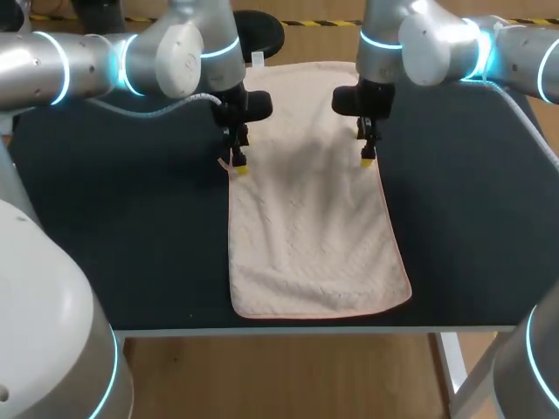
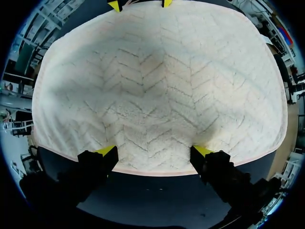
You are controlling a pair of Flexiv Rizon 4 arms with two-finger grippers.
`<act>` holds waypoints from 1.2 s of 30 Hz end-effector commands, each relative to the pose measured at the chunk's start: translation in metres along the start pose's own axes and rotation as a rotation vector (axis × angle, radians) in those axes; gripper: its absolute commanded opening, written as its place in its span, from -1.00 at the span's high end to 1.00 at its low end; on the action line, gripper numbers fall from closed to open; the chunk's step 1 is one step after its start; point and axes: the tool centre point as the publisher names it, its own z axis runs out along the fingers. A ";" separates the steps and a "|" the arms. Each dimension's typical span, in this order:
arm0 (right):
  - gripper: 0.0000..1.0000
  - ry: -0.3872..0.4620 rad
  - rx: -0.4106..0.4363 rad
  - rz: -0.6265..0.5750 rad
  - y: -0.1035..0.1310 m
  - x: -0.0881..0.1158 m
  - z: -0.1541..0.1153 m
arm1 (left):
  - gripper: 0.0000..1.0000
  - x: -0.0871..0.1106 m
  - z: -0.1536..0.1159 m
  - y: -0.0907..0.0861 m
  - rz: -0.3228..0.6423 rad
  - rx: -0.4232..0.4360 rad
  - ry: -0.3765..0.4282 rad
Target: Fold the towel
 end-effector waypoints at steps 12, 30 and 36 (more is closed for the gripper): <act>1.00 -0.003 0.002 0.005 -0.002 0.004 0.004 | 1.00 -0.004 0.025 0.005 -0.020 -0.005 0.018; 1.00 -0.078 -0.009 0.016 -0.012 0.010 -0.027 | 1.00 0.010 -0.015 -0.009 0.021 0.064 -0.036; 1.00 -0.162 -0.002 -0.024 -0.010 0.002 -0.065 | 1.00 0.012 -0.054 -0.012 0.009 0.102 -0.063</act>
